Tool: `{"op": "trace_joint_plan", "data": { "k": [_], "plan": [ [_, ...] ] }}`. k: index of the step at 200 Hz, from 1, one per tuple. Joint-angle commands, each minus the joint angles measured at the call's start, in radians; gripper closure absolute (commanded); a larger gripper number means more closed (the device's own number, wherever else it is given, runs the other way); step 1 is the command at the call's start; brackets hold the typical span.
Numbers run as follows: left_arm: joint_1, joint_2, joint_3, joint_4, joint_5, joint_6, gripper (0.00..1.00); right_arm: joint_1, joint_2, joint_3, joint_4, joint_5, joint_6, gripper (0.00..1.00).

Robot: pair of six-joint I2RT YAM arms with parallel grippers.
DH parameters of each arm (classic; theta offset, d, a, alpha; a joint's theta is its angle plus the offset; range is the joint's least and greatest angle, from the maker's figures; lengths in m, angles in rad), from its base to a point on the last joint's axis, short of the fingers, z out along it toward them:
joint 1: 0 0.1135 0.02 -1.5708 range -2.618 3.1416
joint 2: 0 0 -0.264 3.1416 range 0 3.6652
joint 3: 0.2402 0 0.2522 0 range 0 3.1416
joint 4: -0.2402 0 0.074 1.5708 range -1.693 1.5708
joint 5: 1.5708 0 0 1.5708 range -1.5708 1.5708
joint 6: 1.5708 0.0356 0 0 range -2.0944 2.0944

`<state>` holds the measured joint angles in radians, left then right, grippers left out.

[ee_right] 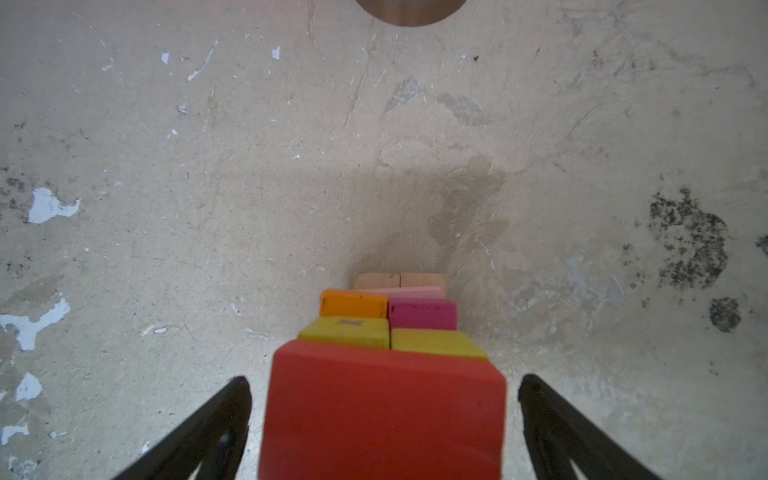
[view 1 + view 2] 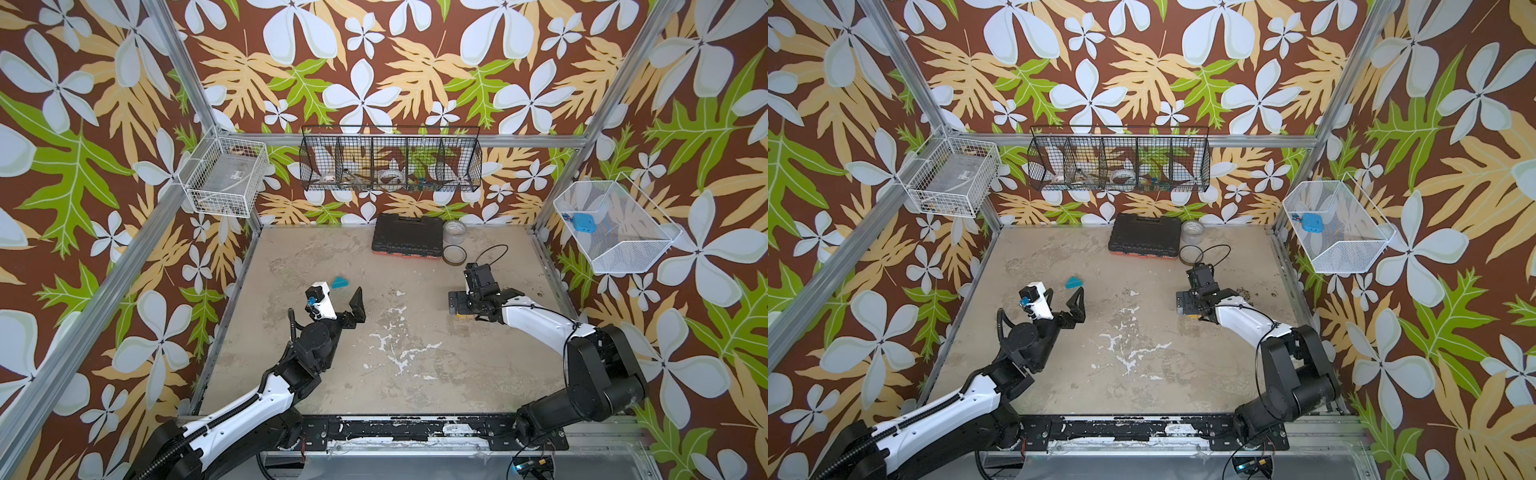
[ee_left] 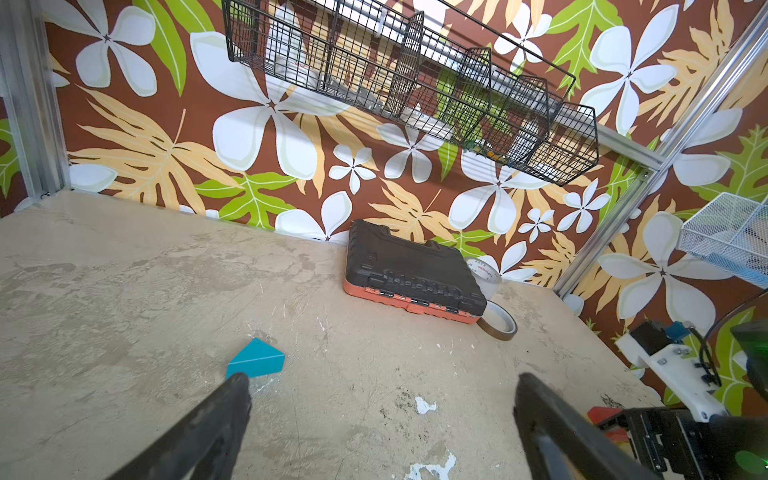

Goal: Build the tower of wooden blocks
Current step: 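Lower the red block onto the two yellow cubes with the right gripper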

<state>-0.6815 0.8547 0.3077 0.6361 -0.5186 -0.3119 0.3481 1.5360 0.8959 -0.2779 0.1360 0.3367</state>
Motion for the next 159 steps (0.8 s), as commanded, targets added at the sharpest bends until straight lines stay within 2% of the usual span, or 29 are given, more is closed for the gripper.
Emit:
{"op": "trace_joint_plan", "data": {
  "k": [1,98,159],
  "plan": [
    [0.0,-0.008,0.007,0.01,-0.006,-0.002,0.0,0.002,0.015,-0.002,0.013,0.022,0.009,0.0],
    [0.0,-0.014,0.005,0.008,-0.004,-0.001,0.0,0.002,0.058,0.004,0.017,0.02,0.007,0.09],
    [0.0,-0.016,0.007,0.007,-0.004,-0.004,0.0,0.002,0.087,0.018,0.008,0.026,0.004,0.22]
  ]
}}
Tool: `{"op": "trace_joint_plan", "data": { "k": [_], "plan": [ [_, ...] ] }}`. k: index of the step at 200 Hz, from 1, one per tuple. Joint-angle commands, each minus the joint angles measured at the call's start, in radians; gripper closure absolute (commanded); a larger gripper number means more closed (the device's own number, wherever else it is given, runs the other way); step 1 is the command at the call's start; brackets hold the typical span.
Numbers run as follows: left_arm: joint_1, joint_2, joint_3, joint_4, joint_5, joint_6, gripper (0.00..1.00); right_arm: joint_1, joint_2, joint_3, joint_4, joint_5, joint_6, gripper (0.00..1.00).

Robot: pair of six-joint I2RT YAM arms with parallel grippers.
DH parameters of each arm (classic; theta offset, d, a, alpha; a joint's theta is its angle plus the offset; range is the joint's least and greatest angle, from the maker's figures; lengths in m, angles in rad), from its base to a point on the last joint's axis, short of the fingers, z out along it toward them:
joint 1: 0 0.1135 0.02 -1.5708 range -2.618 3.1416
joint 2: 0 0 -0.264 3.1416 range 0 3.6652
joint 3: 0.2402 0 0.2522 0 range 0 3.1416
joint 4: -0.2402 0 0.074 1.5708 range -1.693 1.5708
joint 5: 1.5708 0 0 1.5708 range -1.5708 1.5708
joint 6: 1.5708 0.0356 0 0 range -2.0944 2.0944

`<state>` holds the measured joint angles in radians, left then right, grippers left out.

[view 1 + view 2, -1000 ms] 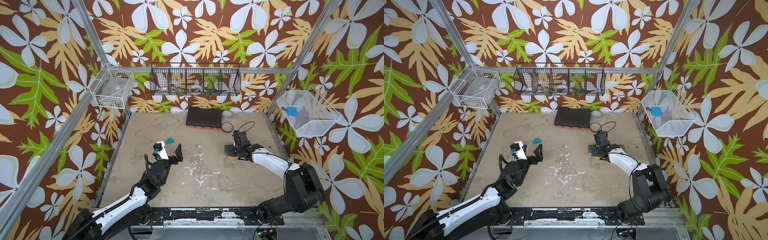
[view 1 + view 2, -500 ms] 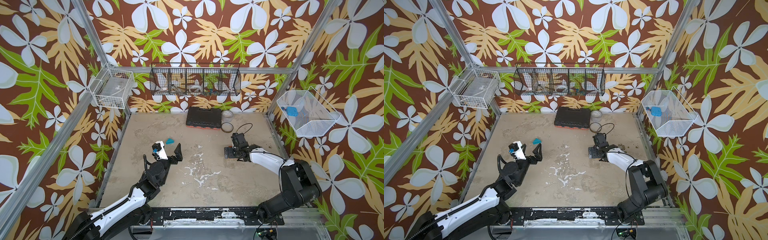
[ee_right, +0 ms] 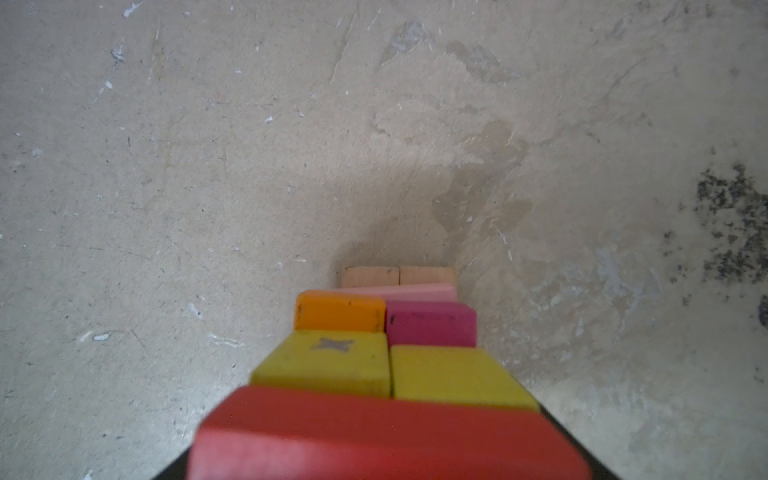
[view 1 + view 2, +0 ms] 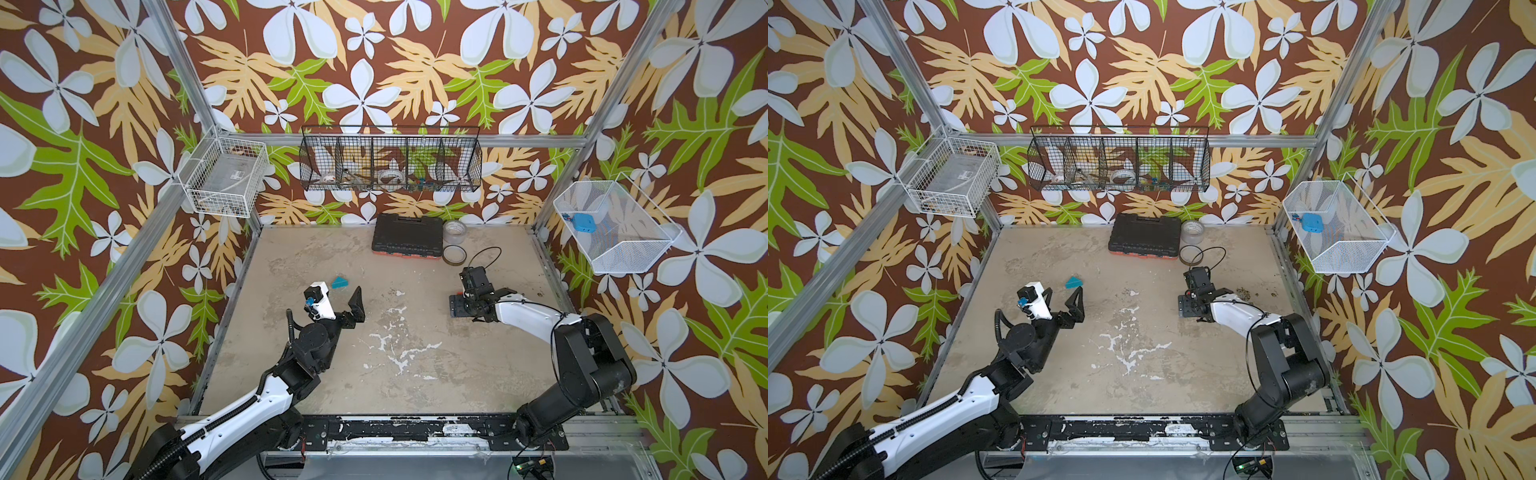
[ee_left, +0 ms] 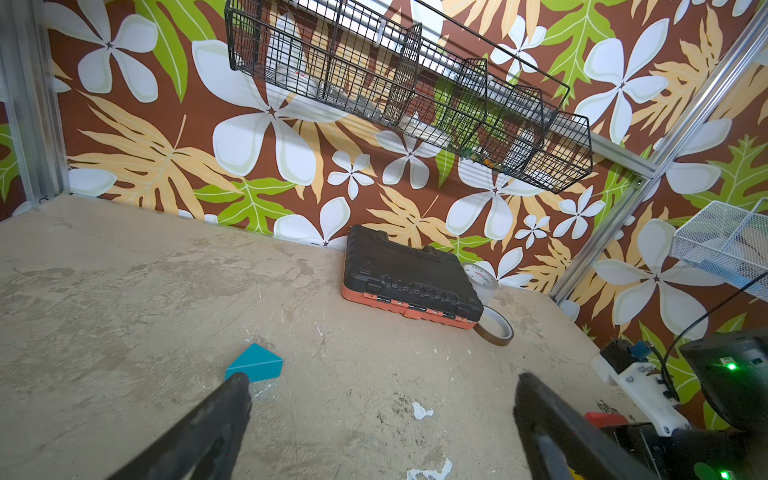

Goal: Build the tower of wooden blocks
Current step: 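Lower the red block onto the two yellow cubes with the right gripper, then open the right gripper above the stack while the left gripper reaches toward the teal triangle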

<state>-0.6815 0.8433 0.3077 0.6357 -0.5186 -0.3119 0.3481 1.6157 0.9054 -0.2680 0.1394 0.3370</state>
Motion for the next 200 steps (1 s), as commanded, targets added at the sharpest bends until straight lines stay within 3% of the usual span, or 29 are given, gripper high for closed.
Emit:
{"op": "trace_joint_plan", "data": {
  "k": [1,61,101,149,200],
  "plan": [
    [0.0,-0.004,0.007,0.007,-0.004,-0.003,0.0,0.002,0.007,0.009,-0.002,0.023,0.004,0.23],
    [0.0,-0.007,0.005,0.005,-0.002,-0.004,0.0,0.002,0.007,0.01,-0.009,0.029,0.004,0.34],
    [0.001,-0.009,0.005,0.004,0.0,-0.004,0.0,0.001,0.006,0.009,-0.01,0.027,0.004,0.34],
    [0.001,-0.004,0.004,0.004,-0.016,-0.013,0.0,0.002,-0.018,0.002,-0.008,0.023,0.009,0.17],
    [0.026,0.094,0.063,-0.079,-0.064,-0.078,0.0,0.001,-0.178,-0.031,-0.03,0.014,0.022,0.09]
  ]
}}
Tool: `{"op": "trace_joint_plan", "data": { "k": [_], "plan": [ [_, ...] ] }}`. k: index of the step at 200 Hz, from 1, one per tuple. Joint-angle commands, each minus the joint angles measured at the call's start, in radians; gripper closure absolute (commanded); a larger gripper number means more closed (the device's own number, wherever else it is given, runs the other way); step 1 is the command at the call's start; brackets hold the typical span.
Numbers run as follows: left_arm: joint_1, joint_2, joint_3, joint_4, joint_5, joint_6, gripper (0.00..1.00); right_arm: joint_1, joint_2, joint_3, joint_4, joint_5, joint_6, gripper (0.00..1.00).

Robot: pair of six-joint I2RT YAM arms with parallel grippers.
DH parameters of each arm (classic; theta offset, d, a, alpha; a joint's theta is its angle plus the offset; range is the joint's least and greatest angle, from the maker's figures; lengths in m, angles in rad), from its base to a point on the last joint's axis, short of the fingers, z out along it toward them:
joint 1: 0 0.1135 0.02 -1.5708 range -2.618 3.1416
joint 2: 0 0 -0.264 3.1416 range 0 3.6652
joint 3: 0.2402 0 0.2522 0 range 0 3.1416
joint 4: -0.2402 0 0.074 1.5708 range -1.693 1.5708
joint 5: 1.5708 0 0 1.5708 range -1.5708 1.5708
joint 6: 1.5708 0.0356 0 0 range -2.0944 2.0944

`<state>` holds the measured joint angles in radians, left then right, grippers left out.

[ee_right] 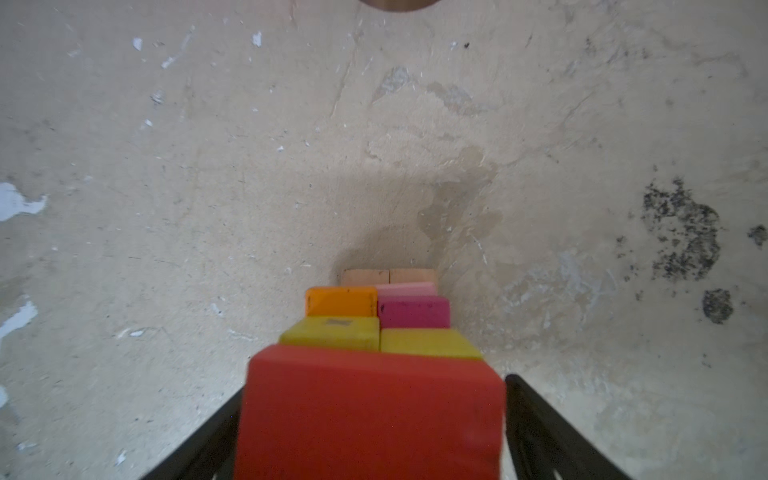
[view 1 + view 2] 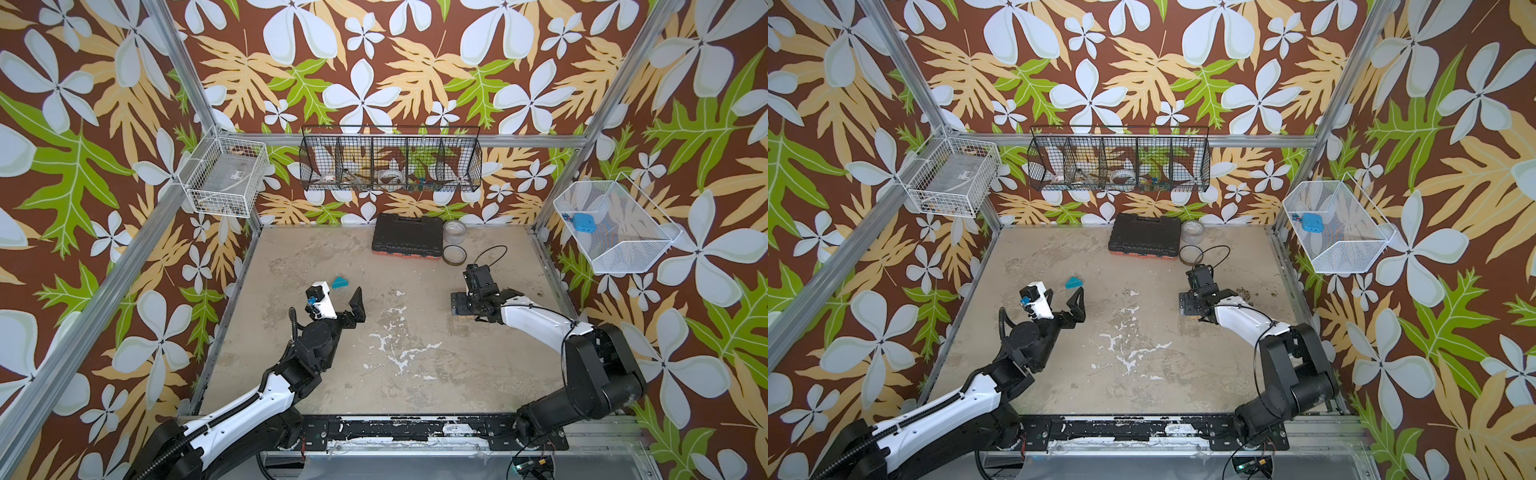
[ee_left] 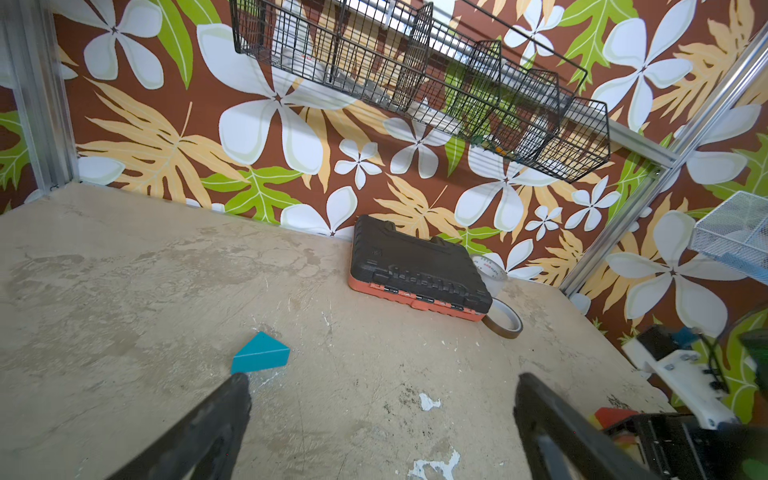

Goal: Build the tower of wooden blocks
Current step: 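Open the right gripper above the stack while the left gripper reaches toward the teal triangle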

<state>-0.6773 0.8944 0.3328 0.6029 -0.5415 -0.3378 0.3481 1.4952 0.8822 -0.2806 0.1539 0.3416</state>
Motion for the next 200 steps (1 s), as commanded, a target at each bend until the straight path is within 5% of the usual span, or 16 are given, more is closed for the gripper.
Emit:
{"op": "trace_joint_plan", "data": {
  "k": [1,46,112,135,159,200],
  "plan": [
    [0.024,0.048,0.04,-0.05,-0.041,-0.056,0.0,0.002,-0.061,-0.008,-0.019,0.0,0.017,0.09],
    [0.176,0.222,0.143,-0.202,0.107,-0.175,0.0,0.002,-0.224,-0.043,-0.045,-0.006,0.033,0.06],
    [0.278,0.475,0.313,-0.343,0.196,-0.216,0.0,0.002,-0.458,-0.081,-0.055,-0.107,0.053,0.0],
    [0.323,0.574,0.423,-0.477,0.166,-0.283,0.01,0.003,-0.472,-0.086,-0.056,-0.11,0.047,0.0],
    [0.335,0.7,0.565,-0.587,0.187,-0.244,0.16,0.002,-0.447,-0.08,-0.06,-0.107,0.043,0.0],
    [0.337,0.858,0.707,-0.665,0.197,-0.193,0.18,0.003,-0.399,-0.068,-0.052,-0.111,0.037,0.0]
  ]
}}
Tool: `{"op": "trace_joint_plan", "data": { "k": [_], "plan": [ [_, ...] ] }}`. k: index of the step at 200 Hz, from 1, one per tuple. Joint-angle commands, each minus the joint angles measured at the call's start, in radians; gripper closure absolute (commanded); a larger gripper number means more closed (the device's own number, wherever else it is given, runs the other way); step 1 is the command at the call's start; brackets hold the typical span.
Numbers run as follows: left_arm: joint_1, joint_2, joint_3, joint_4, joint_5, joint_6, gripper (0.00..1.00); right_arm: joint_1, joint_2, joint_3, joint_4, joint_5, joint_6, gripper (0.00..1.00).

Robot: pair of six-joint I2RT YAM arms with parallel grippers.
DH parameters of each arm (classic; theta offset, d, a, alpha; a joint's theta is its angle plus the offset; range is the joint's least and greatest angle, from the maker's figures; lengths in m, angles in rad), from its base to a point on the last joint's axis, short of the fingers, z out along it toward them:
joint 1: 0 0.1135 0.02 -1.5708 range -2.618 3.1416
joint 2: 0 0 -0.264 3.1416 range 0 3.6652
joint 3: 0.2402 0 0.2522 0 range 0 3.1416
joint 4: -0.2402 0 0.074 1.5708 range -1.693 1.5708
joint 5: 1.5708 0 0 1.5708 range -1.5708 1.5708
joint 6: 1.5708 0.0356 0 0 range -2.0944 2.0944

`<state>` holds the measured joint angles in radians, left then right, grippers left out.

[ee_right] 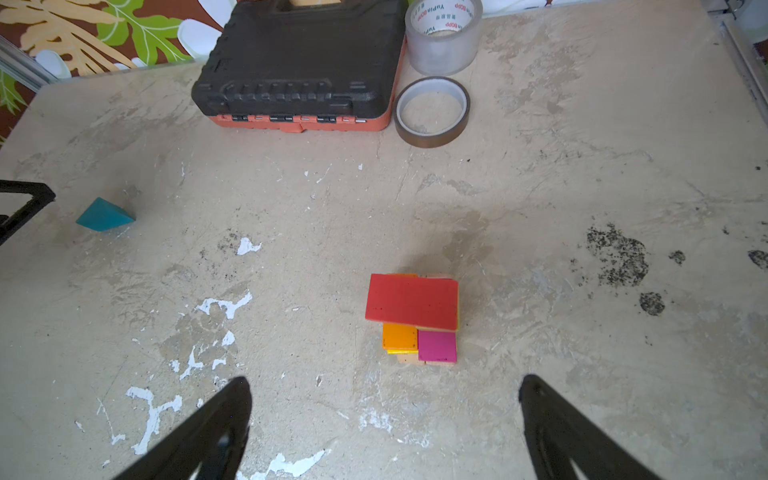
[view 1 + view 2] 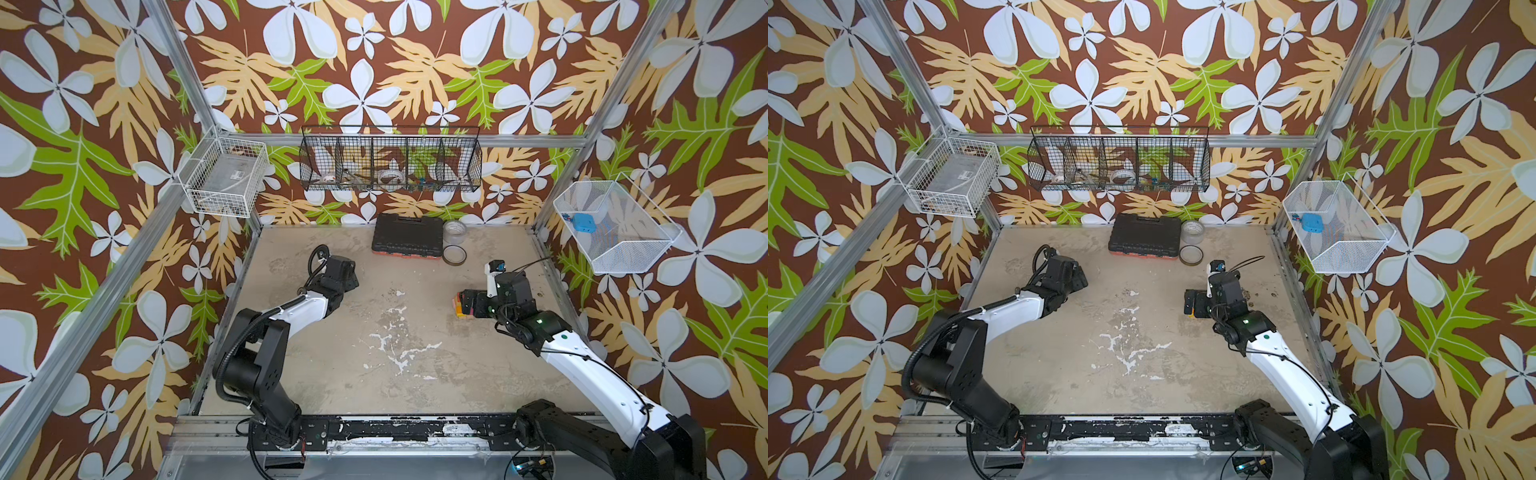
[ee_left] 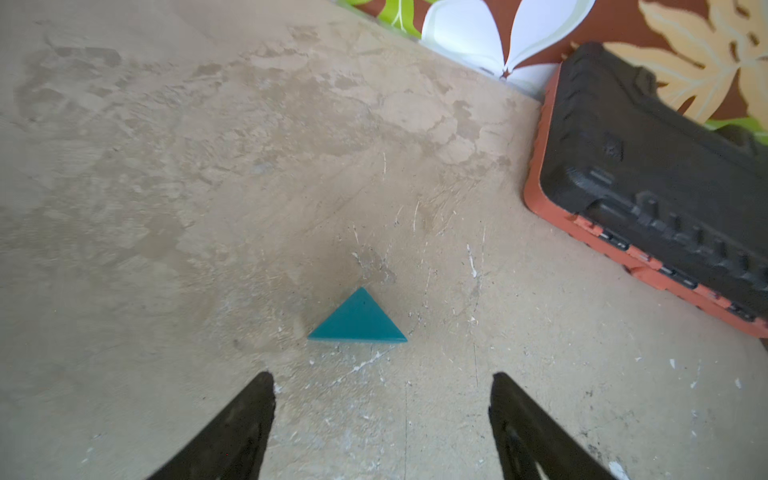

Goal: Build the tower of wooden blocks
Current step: 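Open the right gripper above the stack while the left gripper reaches toward the teal triangle, then close the left gripper on the teal triangular block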

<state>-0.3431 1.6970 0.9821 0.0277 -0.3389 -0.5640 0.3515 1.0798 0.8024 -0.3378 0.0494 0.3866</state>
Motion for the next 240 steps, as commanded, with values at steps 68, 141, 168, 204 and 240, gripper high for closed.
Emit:
{"op": "trace_joint_plan", "data": {
  "k": [68,141,168,204,240],
  "plan": [
    [0.145,0.155,0.163,-0.119,0.193,0.042,0.23,-0.002,0.034,0.047,0.003,-0.021,-0.02,0.0],
    [0.143,0.309,0.298,-0.209,0.264,0.076,0.3,-0.001,0.066,0.06,-0.005,-0.001,-0.056,0.0],
    [0.135,0.32,0.304,-0.225,0.246,0.082,0.37,0.0,0.054,0.057,-0.012,0.022,-0.066,0.0],
    [0.073,0.252,0.259,-0.239,0.119,0.083,0.46,-0.001,0.039,0.056,-0.021,0.02,-0.067,0.0],
    [0.001,0.169,0.157,-0.209,0.012,0.032,0.56,0.0,0.018,0.054,-0.035,0.022,-0.067,0.0]
  ]
}}
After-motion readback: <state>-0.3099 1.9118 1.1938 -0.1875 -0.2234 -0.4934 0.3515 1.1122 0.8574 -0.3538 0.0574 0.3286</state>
